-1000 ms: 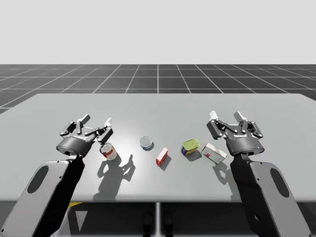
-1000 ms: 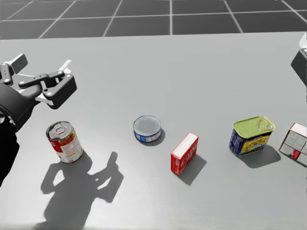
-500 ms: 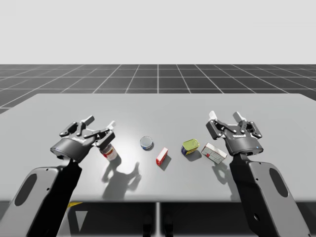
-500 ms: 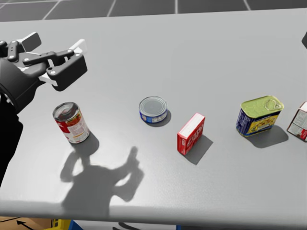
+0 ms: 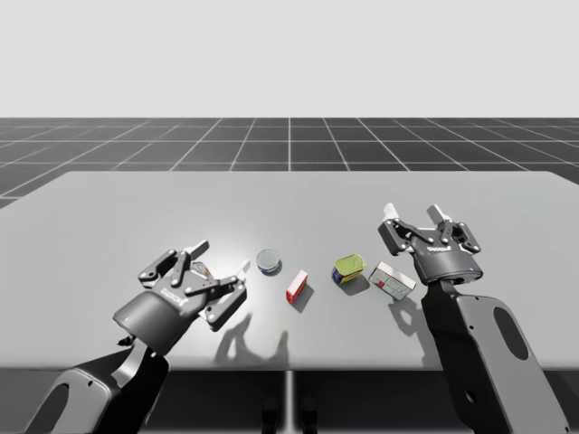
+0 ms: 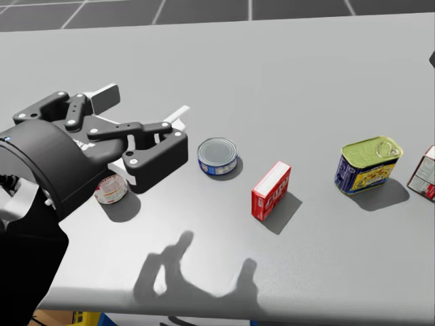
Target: Pick up the tuna fish can and lift it.
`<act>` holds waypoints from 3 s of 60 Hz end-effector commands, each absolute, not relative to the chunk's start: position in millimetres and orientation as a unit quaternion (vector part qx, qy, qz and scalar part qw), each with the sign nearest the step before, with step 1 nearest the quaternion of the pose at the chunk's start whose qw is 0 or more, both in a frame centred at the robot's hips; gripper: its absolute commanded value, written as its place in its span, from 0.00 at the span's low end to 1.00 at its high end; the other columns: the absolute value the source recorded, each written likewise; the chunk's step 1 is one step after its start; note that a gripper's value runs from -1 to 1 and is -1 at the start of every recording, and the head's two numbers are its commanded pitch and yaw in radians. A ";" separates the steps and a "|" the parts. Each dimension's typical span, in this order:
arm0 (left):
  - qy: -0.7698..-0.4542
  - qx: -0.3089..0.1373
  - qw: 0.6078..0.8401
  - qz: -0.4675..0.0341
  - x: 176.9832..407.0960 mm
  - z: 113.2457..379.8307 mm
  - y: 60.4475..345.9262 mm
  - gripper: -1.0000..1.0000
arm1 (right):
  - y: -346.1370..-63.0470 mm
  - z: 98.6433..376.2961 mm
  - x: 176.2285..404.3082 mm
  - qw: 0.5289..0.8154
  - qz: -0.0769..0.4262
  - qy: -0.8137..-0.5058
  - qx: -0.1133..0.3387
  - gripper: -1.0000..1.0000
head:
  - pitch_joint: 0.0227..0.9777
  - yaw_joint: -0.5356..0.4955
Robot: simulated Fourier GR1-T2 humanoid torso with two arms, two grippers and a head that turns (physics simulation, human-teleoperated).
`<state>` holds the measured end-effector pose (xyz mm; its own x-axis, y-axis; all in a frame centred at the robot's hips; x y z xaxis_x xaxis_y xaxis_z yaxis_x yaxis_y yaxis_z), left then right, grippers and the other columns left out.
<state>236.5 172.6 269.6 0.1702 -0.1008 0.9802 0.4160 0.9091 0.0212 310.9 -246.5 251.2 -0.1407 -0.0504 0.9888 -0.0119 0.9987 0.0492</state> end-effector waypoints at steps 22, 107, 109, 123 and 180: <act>-0.545 -0.116 0.810 -0.181 279.6 197.6 134.7 0.00 | -247.3 251.3 311.3 0.655 -0.014 -0.755 0.024 0.00 | 0.85 0.61; -0.473 -0.093 0.854 -0.198 332.5 132.7 103.9 1.00 | -247.7 252.5 310.2 0.653 -0.012 -0.757 0.028 0.00 | 0.66 0.62; -0.473 -0.093 0.853 -0.198 332.3 132.6 104.0 1.00 | -247.7 252.2 310.2 0.653 -0.012 -0.756 0.028 0.00 | 0.64 0.62; -0.473 -0.091 0.853 -0.200 332.0 131.6 103.8 1.00 | -247.8 251.7 310.1 0.653 -0.013 -0.757 0.028 0.00 | 0.45 0.63; -0.620 -0.070 0.739 -0.254 317.8 306.3 109.5 1.00 | -248.3 251.8 310.5 0.653 -0.009 -0.756 0.032 0.00 | 0.39 0.64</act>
